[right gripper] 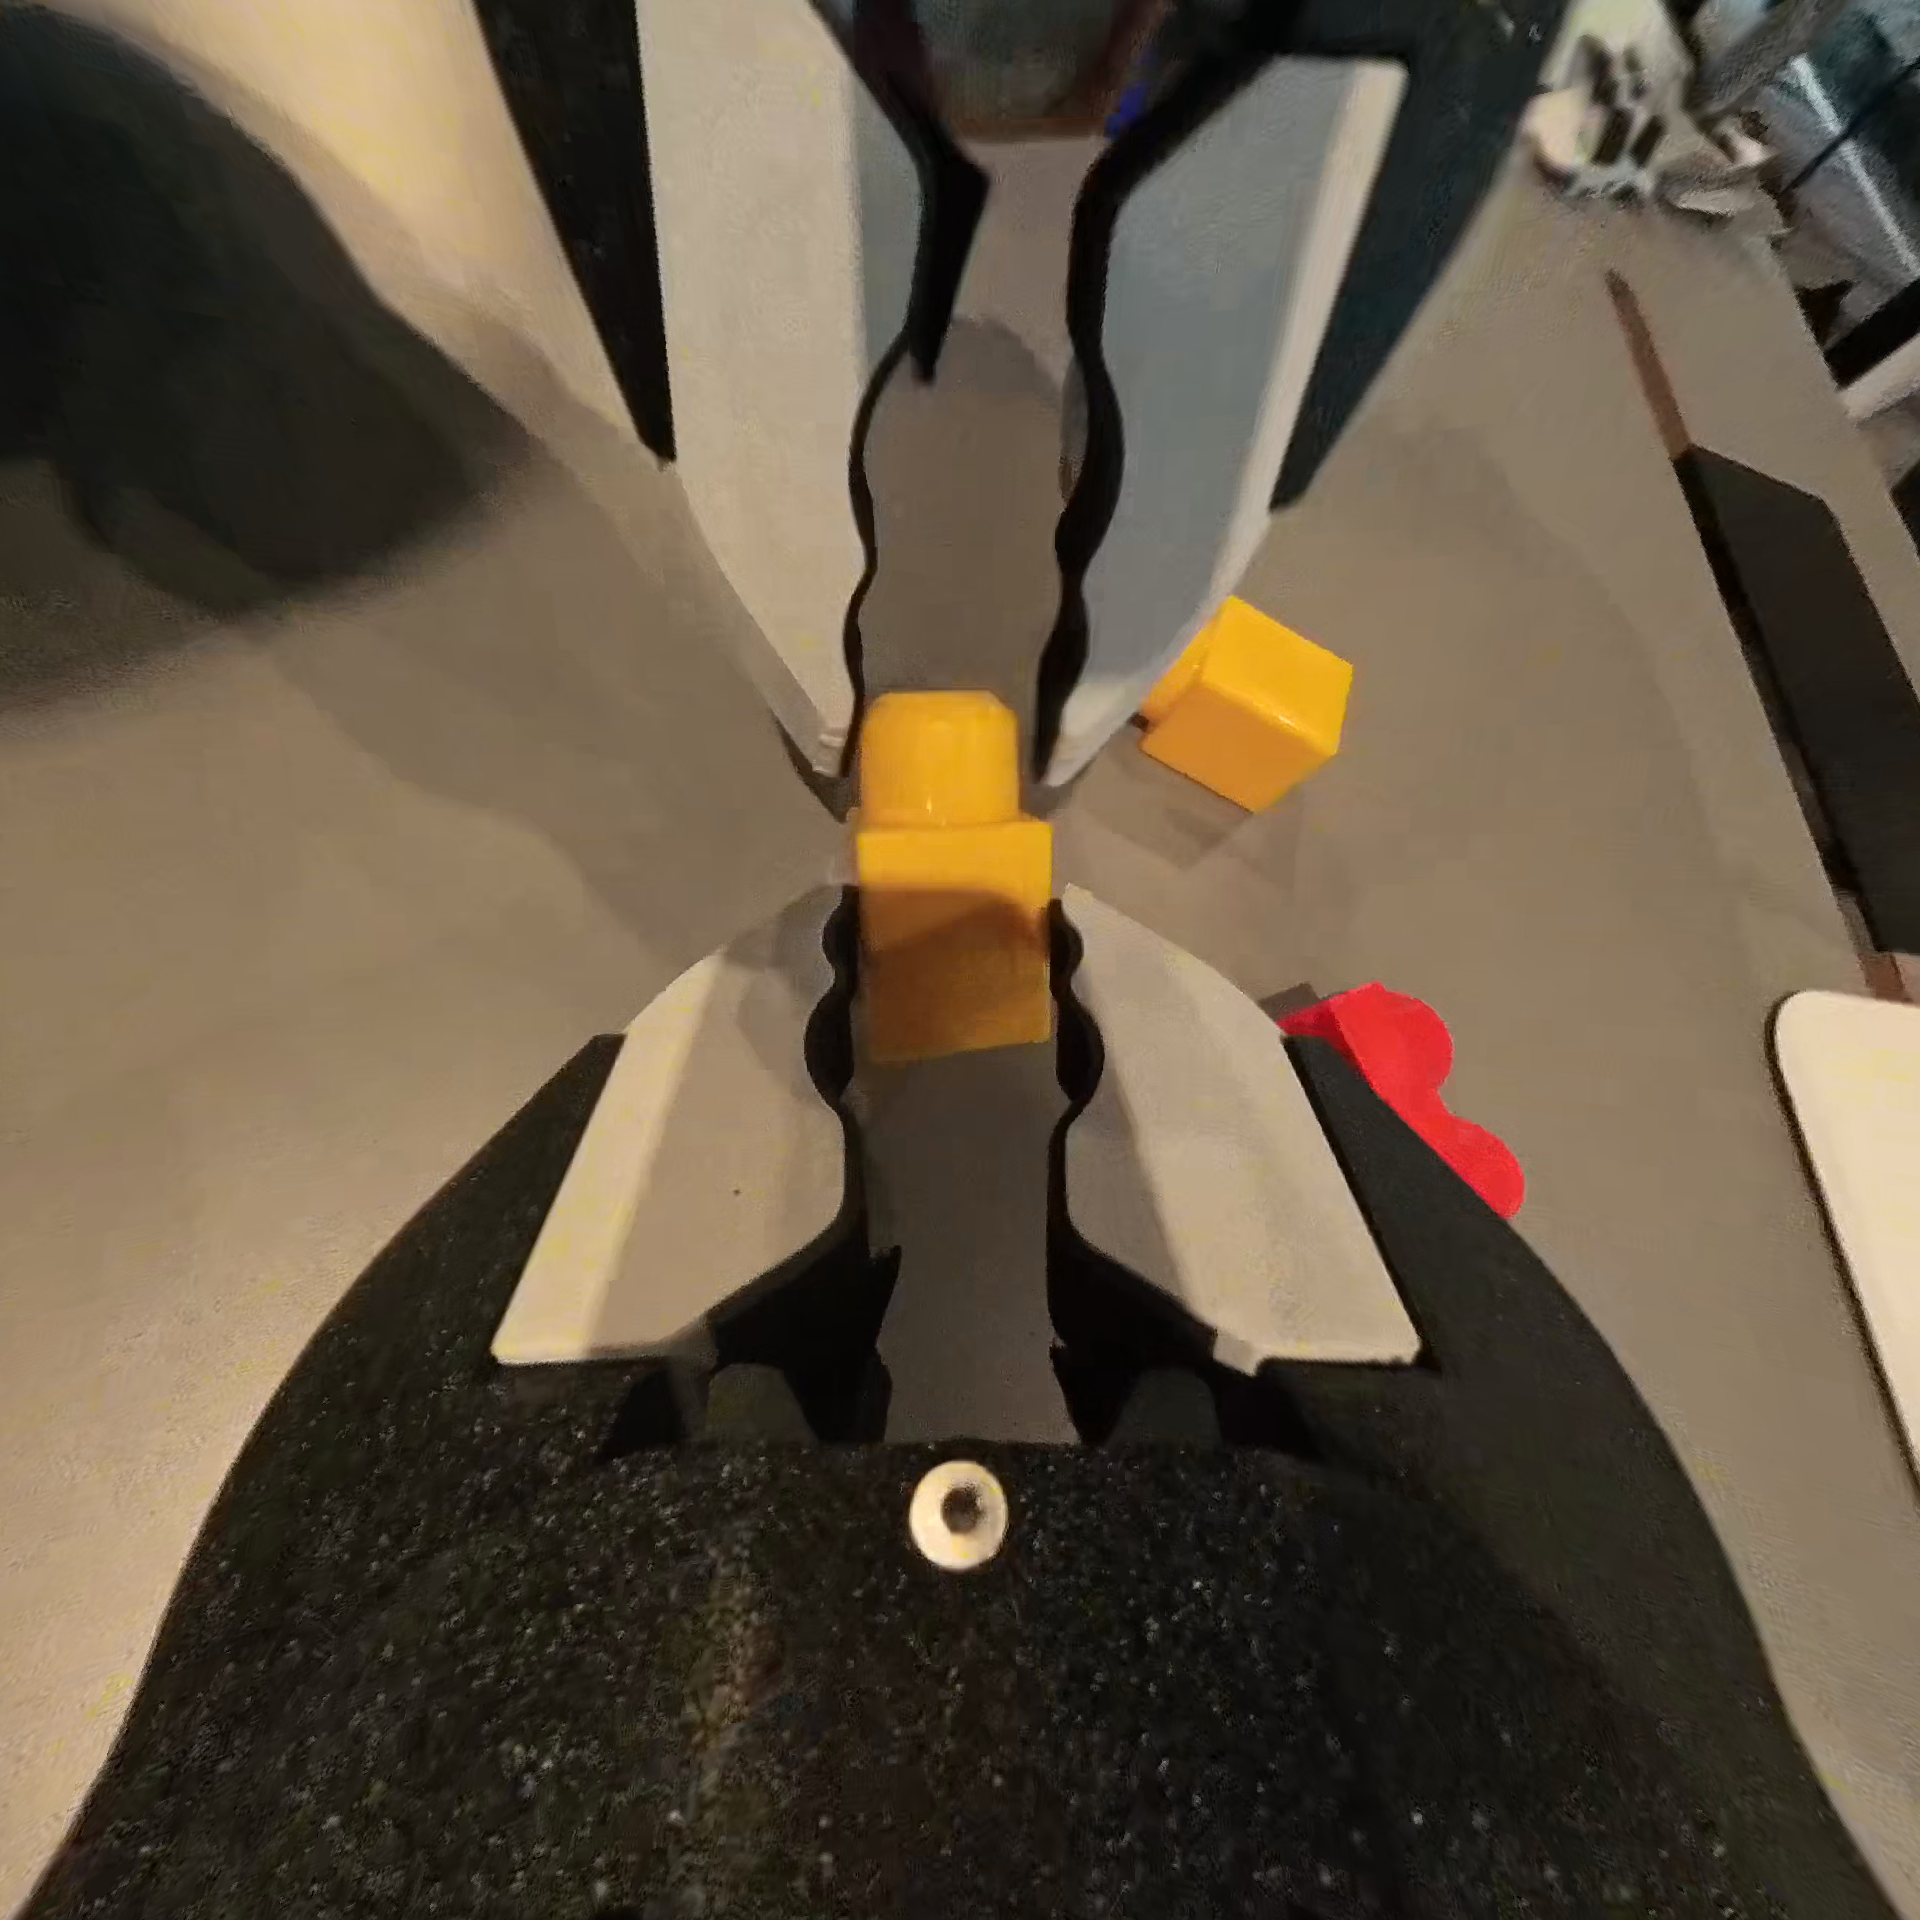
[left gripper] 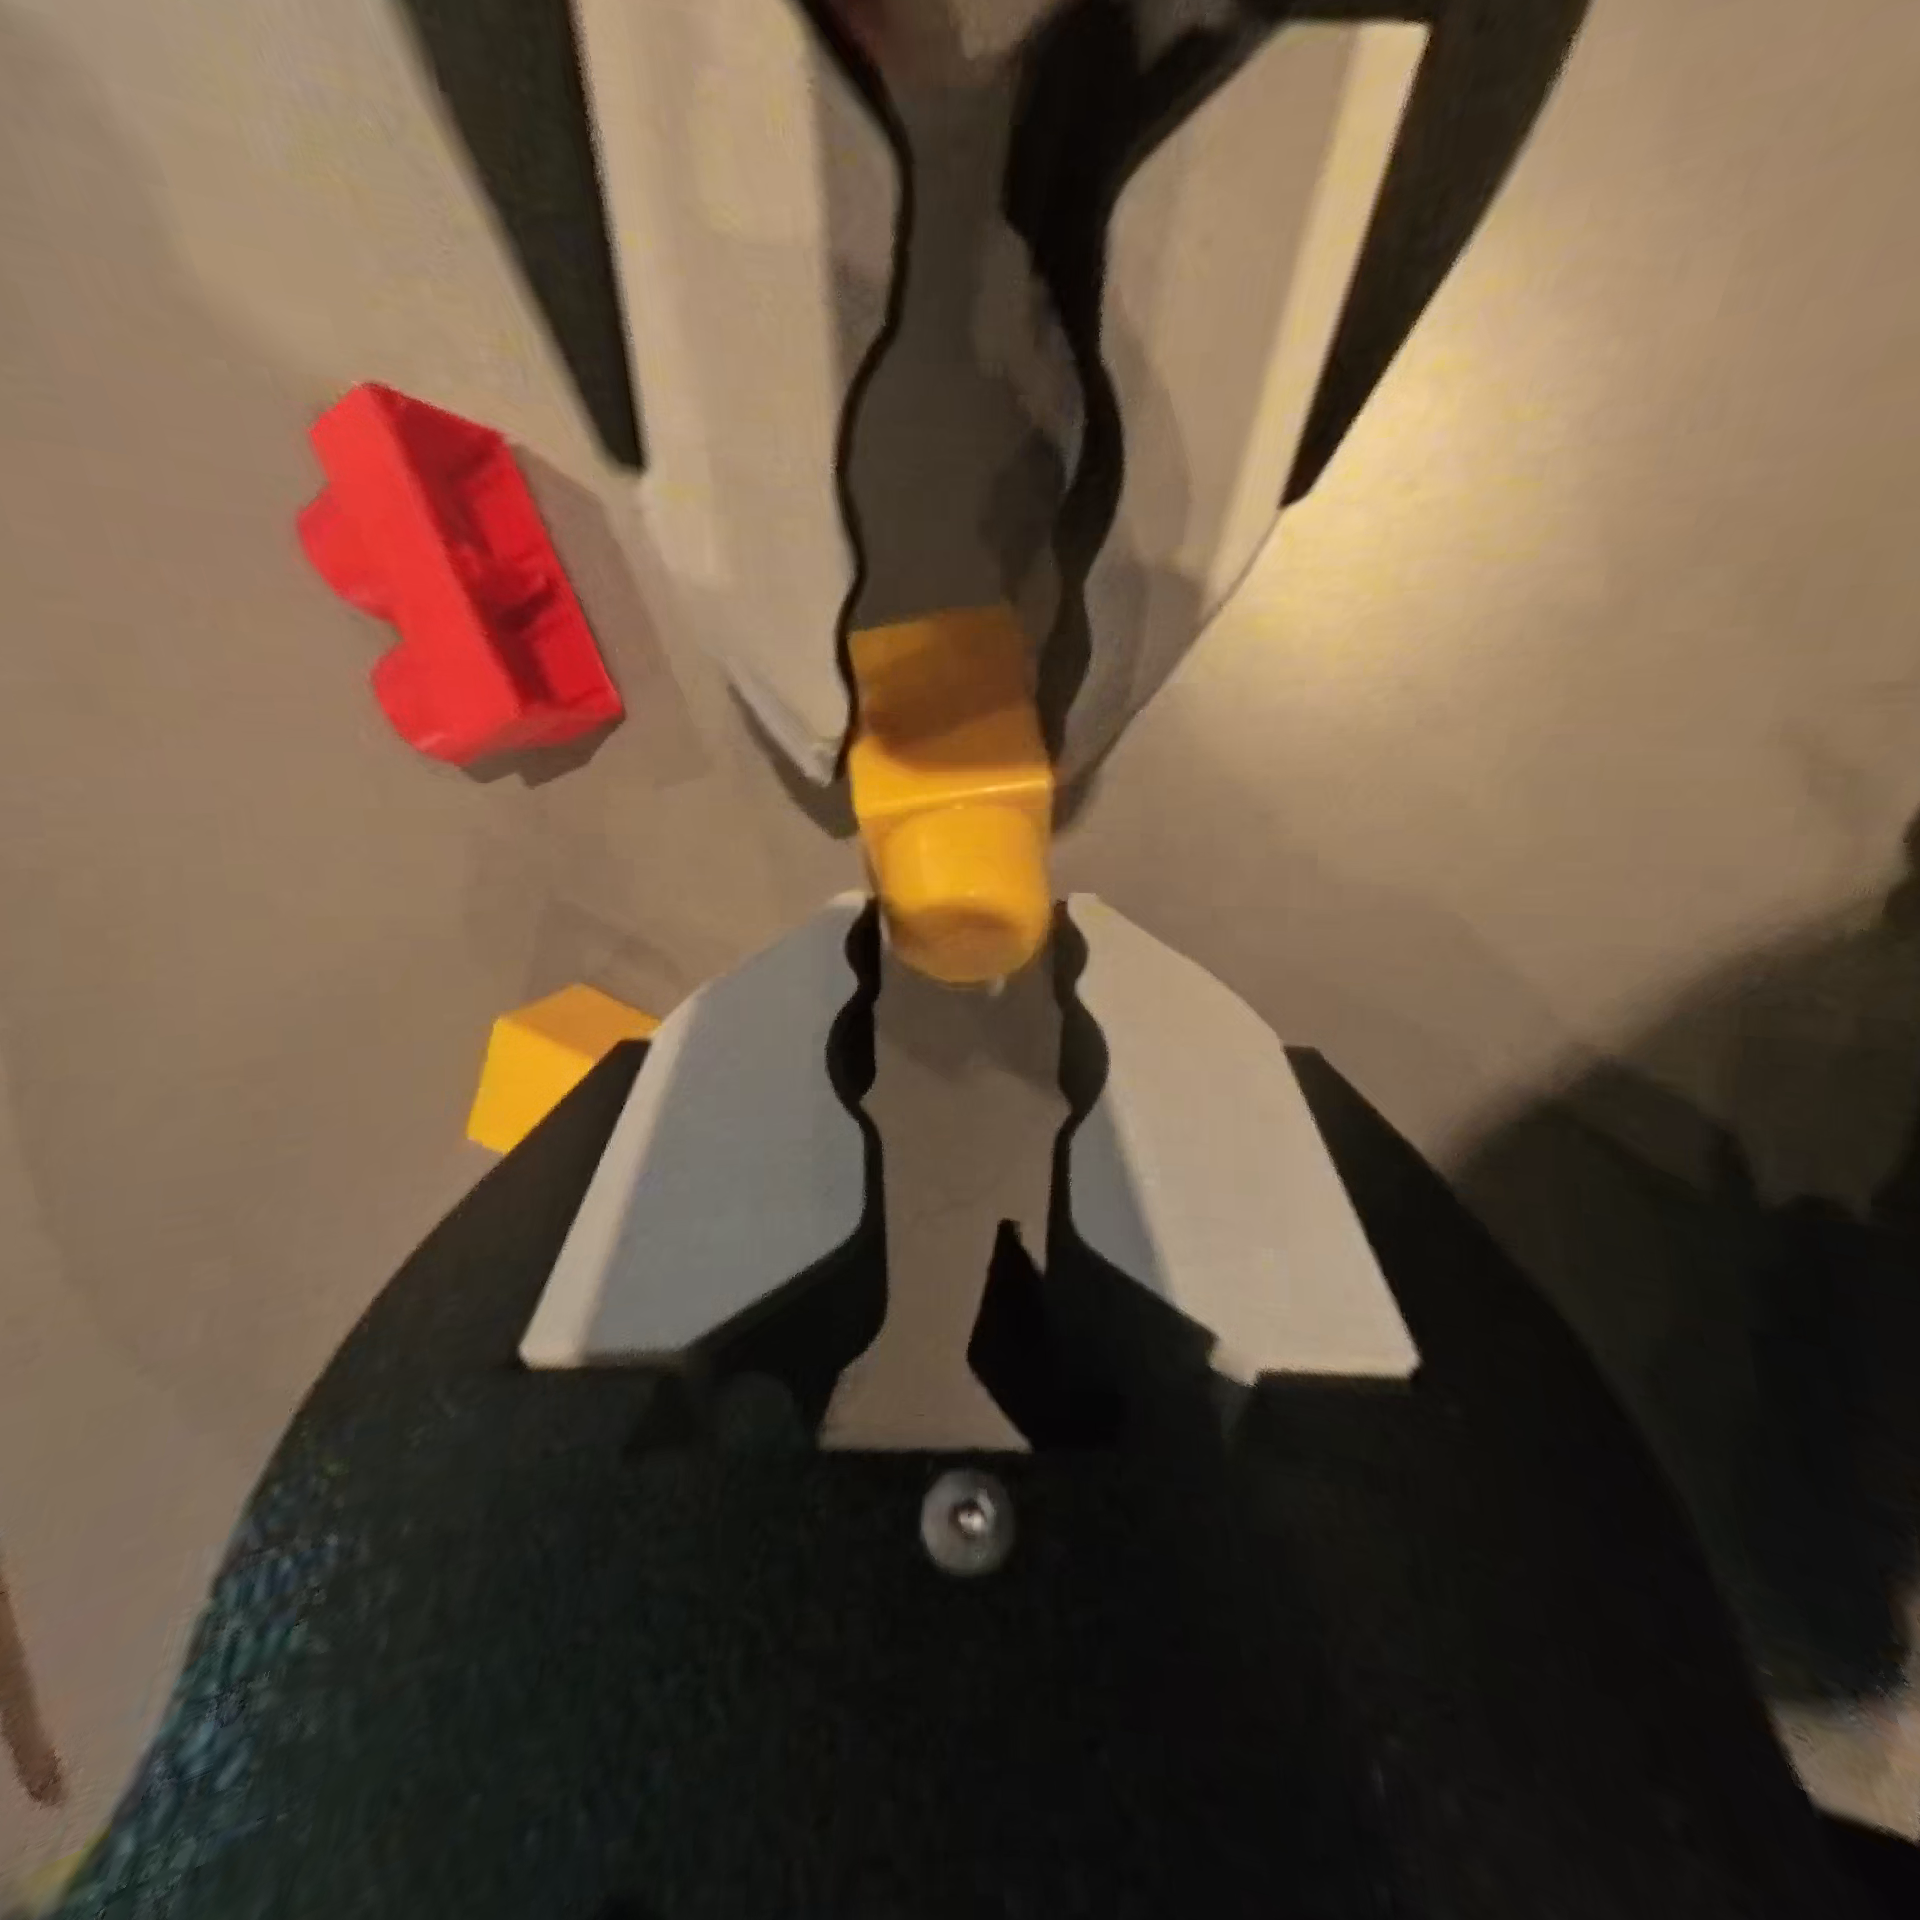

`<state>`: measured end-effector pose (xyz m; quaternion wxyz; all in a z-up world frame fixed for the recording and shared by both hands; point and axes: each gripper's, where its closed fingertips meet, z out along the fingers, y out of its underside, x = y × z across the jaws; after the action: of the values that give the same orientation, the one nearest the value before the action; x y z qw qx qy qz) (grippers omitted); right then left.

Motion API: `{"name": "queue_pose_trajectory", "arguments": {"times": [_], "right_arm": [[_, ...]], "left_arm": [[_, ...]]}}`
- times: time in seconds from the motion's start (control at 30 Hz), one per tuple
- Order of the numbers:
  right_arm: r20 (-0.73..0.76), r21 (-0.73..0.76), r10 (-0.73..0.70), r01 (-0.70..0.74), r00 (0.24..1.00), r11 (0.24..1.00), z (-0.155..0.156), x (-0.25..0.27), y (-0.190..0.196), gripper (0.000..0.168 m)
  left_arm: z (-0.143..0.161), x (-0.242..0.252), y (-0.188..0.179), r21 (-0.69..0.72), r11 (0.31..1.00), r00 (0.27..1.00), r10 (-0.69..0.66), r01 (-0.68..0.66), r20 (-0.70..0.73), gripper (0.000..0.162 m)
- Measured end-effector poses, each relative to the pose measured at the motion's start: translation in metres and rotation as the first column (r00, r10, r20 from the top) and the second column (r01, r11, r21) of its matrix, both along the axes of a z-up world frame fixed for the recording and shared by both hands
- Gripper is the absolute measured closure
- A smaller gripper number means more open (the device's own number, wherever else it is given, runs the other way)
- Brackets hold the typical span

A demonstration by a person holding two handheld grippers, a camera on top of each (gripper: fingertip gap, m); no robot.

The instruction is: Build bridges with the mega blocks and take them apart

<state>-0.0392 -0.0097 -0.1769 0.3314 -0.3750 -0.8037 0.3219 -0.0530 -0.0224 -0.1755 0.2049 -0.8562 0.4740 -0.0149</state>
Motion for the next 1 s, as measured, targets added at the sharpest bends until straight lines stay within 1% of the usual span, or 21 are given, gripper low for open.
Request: {"name": "queue_pose_trajectory", "arguments": {"times": [0.1,0.17,0.2,0.23,0.33,0.37,0.43,0.5,0.57,0.67,0.8,0.87,0.93,1.0], "right_arm": [[-0.094,-0.138,-0.036,0.023,0.995,0.990,0.013,0.004,0.000,0.134],[-0.155,-0.221,-0.046,0.011,0.987,0.975,0.024,0.007,-0.001,0.134],[-0.177,-0.249,-0.054,0.009,0.983,0.969,0.027,0.009,-0.001,0.134],[-0.192,-0.266,-0.063,0.009,0.979,0.964,0.029,0.011,0.000,0.134],[-0.225,-0.320,-0.077,0.002,0.971,0.948,0.035,0.016,0.003,0.134],[-0.231,-0.329,-0.077,-0.003,0.970,0.944,0.037,0.017,0.004,0.134],[-0.239,-0.324,-0.070,-0.011,0.968,0.946,0.039,0.020,0.004,0.134],[-0.237,-0.307,-0.057,-0.019,0.970,0.951,0.038,0.022,0.003,0.134],[-0.248,-0.315,-0.044,-0.037,0.968,0.948,0.038,0.023,0.001,0.134],[-0.254,-0.329,-0.038,-0.050,0.967,0.943,0.038,0.024,0.000,0.134],[-0.245,-0.323,-0.020,-0.063,0.969,0.944,0.037,0.026,-0.002,0.134],[-0.202,-0.321,-0.021,-0.045,0.979,0.946,0.031,0.027,-0.001,0.134],[-0.142,-0.308,-0.034,-0.012,0.989,0.951,0.022,0.028,0.002,0.126],[-0.121,-0.290,-0.051,0.014,0.991,0.957,0.016,0.029,0.005,0.125]], "left_arm": [[0.008,-0.005,0.008,0.112,0.989,0.990,0.080,-0.094,0.117,0.115],[0.012,0.000,0.010,0.159,0.980,0.970,0.084,-0.123,0.229,0.110],[0.015,0.005,0.010,0.184,0.974,0.955,0.072,-0.129,0.288,0.111],[0.018,0.009,0.011,0.207,0.969,0.941,0.057,-0.132,0.335,0.114],[0.025,0.019,0.010,0.270,0.954,0.903,-0.002,-0.127,0.430,0.128],[0.028,0.021,0.011,0.285,0.949,0.891,-0.012,-0.132,0.454,0.130],[0.031,0.024,0.012,0.286,0.946,0.866,-0.010,-0.154,0.499,0.128],[0.036,0.028,0.013,0.272,0.948,0.829,-0.015,-0.166,0.558,0.120],[0.042,0.033,0.013,0.266,0.949,0.787,-0.032,-0.170,0.617,0.121],[0.042,0.037,0.010,0.254,0.956,0.770,-0.053,-0.143,0.636,0.130],[0.040,0.038,0.008,0.226,0.968,0.778,-0.058,-0.109,0.626,0.131],[0.037,0.038,0.008,0.198,0.976,0.801,-0.046,-0.091,0.597,0.131],[0.032,0.033,0.012,0.182,0.980,0.850,-0.028,-0.080,0.526,0.131],[0.029,0.031,0.014,0.165,0.985,0.895,-0.022,-0.058,0.445,0.131]]}}
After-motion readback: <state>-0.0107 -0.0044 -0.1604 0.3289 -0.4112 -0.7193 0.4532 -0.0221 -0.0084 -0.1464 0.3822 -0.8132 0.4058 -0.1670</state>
